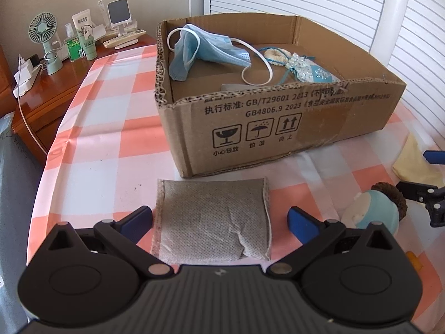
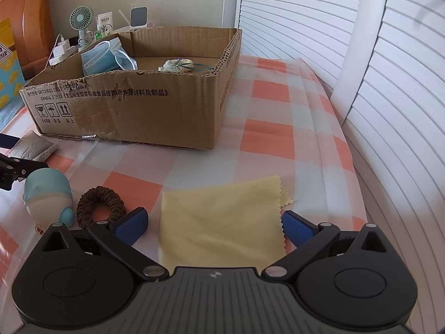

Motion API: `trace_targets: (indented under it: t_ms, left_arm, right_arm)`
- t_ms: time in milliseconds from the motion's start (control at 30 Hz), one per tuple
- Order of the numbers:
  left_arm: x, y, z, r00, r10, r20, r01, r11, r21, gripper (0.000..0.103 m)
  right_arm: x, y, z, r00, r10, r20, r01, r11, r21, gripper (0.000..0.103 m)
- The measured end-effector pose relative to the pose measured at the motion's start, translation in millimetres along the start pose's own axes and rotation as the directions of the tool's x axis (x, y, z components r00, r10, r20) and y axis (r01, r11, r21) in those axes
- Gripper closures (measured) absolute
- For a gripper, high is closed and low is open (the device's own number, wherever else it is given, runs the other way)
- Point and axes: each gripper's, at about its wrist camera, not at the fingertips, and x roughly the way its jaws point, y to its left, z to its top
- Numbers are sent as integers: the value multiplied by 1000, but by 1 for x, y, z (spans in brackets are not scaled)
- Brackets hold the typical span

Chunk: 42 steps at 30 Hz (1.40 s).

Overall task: Organize soft objects
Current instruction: 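Close the left gripper on the grey pouch while the right gripper pinches the yellow cloth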

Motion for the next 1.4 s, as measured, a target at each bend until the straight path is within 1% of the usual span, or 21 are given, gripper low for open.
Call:
trace_targets:
  t_ms: [200, 367, 400, 433, 500, 533, 633, 733, 867, 933, 1000, 1033, 1067, 1100, 1133, 1200, 1233, 1267, 1400]
  left_arm:
    - [-5, 2, -8, 1000, 17, 23, -16, 999, -30, 2]
    - [-4, 3, -6, 999, 15, 45, -14, 1000, -22, 4]
    - [-3, 3, -4, 999, 16, 42, -15, 1000, -25, 6]
    - [-4, 2, -3, 999, 15, 40, -14, 1000, -26, 12]
    - [-7, 0, -2, 999, 8, 44, -7, 1000, -16, 19]
    - [-8, -1, -3, 999, 6, 45, -6, 1000, -15, 21]
    - [-9, -1, -4, 999, 5, 49, -4, 1000, -15, 24]
    - [-9, -2, -5, 999, 6, 53, -5, 1000, -13, 24]
    - [-9, -3, -4, 998, 3, 57, -2, 1000, -10, 24]
    - [-9, -2, -4, 998, 2, 58, -1, 1000, -9, 24]
    - [-9, -2, -5, 998, 0, 60, 0, 1000, -9, 24]
    - [-9, -2, -5, 998, 1, 60, 0, 1000, -9, 24]
    - [-9, -2, -5, 998, 1, 61, 0, 1000, -7, 24]
    - [-9, -2, -5, 998, -1, 62, 1, 1000, -7, 25]
    - [-10, -2, -5, 998, -3, 64, 3, 1000, -4, 27]
    - [-11, -2, -6, 998, -5, 66, 6, 1000, -1, 30]
    - [-12, -2, -6, 998, -8, 67, 8, 1000, 1, 33]
    - [-12, -2, -6, 998, -9, 68, 9, 1000, 2, 33]
    - [-15, 0, -6, 997, -15, 71, 15, 1000, 4, 40]
  right_arm:
    - [-4, 1, -5, 1000, -7, 3, 7, 1000, 9, 0]
    - [-9, 2, -9, 1000, -14, 1, 14, 1000, 15, 0]
    - [-9, 2, -10, 1000, -15, 3, 15, 1000, 18, 0]
    - [-9, 2, -10, 1000, -16, 5, 16, 1000, 19, 0]
    - [-10, 3, -11, 1000, -18, 1, 18, 1000, 17, 0]
    - [-10, 3, -11, 1000, -17, 0, 17, 1000, 15, 0]
    - [-10, 1, -11, 1000, -8, 4, 7, 1000, 15, 0]
    - [-6, 0, -7, 1000, -4, 4, 4, 1000, 11, 0]
    - [-2, 0, 0, 1000, 4, -23, -4, 1000, 6, 1]
    - [-4, 0, 2, 999, 6, -33, -6, 1000, -1, 9]
    - [-8, 1, 1, 1000, 9, -27, -9, 1000, -11, 25]
    - [-11, 2, 1, 1000, 8, -27, -8, 1000, -17, 29]
    - [-13, 2, 2, 1000, 3, -28, -4, 1000, -22, 37]
    - [-15, 2, 2, 1000, -2, -28, 2, 1000, -23, 43]
    - [-16, 1, 2, 1000, -8, -29, 8, 1000, -23, 47]
    - [-18, 0, 2, 999, -17, -28, 16, 1000, -23, 62]
    - [-19, 0, 2, 999, -18, -29, 17, 1000, -22, 67]
    - [-19, -1, 2, 999, -15, -30, 15, 1000, -21, 76]
    - [-22, -2, 3, 1000, 1, -31, -1, 1000, -10, 82]
